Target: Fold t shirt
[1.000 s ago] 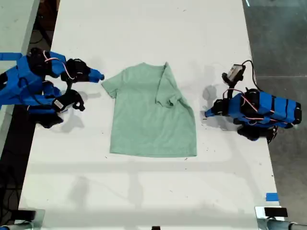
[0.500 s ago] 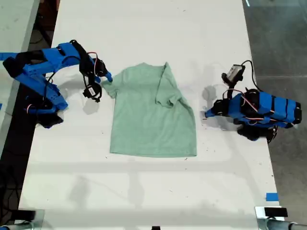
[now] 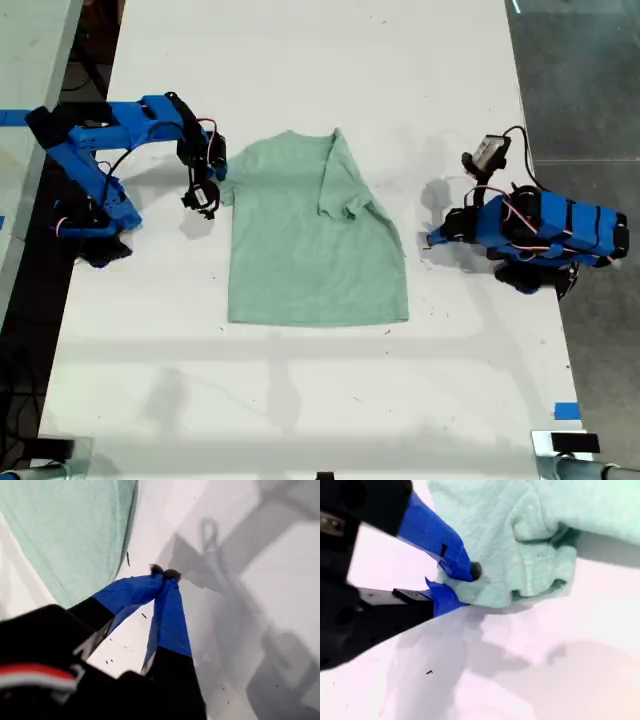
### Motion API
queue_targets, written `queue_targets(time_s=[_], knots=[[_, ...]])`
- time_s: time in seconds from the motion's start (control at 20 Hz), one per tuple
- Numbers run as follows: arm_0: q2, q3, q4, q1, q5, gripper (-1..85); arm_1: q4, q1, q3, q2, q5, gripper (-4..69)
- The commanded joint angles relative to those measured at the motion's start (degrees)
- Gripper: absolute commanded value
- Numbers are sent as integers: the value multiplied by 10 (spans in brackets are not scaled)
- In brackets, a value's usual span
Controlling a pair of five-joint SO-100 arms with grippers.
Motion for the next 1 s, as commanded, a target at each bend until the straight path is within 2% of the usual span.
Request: queue_targets(time_s=[0.0,0.15,0.3,0.45,0.6,0.65,0.7,0.75,0.8,0.9,0.95], knots=[[21,-49,54,8,-3,-1,0,-4,16,5,0,-11],[30,-196,165,41,-19,-1,0,-4,16,5,0,-11],[-22,-397,250,129,-66,-1,0,-4,16,5,0,-12],[-166,-605,268,249,-136,-1,0,-4,16,5,-1,-12],[-317,-744,232,289,-172,-1,0,-6,16,5,-1,-12],[-346,-744,210,287,-178,59,0,-6,16,5,-2,-12],[-372,-744,196,286,-183,236,1,-6,16,5,-3,-12],[-391,-744,192,282,-187,303,1,-6,16,5,-4,-12],[-397,-744,192,280,-176,321,1,-7,15,5,-4,-12],[-365,-744,217,276,-161,286,1,-7,15,5,-4,-12],[-323,-736,249,269,-173,43,1,-7,15,5,-4,-12]])
